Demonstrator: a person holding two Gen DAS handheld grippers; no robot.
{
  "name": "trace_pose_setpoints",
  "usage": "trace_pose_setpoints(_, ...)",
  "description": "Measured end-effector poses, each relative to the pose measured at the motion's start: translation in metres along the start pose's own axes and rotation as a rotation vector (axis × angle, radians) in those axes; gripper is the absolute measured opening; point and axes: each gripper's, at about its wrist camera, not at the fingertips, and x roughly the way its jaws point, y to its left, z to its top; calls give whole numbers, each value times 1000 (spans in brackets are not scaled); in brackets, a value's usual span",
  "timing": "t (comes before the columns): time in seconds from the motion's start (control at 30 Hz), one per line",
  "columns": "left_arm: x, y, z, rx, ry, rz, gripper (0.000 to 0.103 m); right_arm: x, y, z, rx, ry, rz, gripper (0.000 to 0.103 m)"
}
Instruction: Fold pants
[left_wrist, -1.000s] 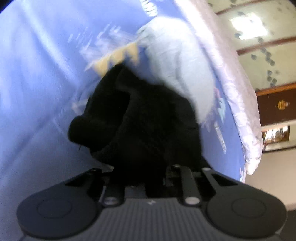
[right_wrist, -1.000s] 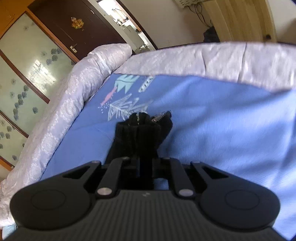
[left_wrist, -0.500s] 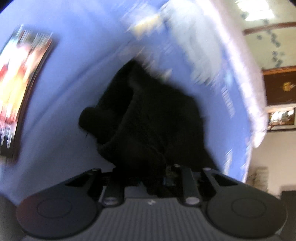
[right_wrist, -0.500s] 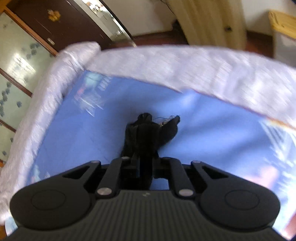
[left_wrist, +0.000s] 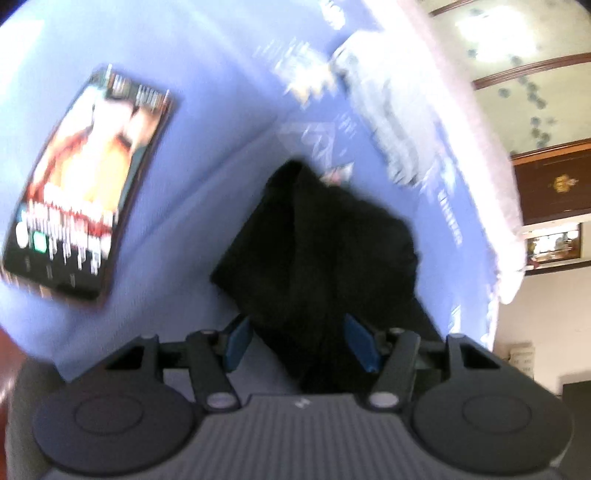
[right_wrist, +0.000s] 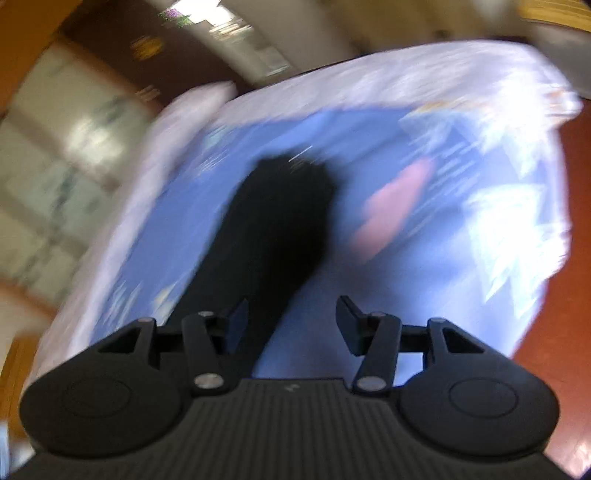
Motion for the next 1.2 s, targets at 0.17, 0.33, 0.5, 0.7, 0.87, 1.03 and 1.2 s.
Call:
trace_pose_setpoints(0.17,-28,-21,26,87,-123,-56,70,39,68,-68,-217,165,142,56)
trace_pose_setpoints(0.33,-8,-48,44,167,-104,-55,72,73,110,-106,-326,273,275,54)
trace_pose_setpoints(0.5,56,-88,19,267,31,-154,50,102,113,-123,-340,313,247,54)
trace_pose_setpoints(0.7,133,-95,8,404,-18,198,6,104,85,-105,-199,330,319,34)
trace_pose_setpoints(0.87,136,-65,30,203,22,87,6,97,86,-114,-152,337,326,25)
trace_pose_setpoints(1.03,124,-75,13,280,-39,135,6,83,81,-104,-148,360,312,27)
trace_pose_setpoints(1.2,83,-51,19,179,-28,95,6,43,42,-49,-133,126,206,39)
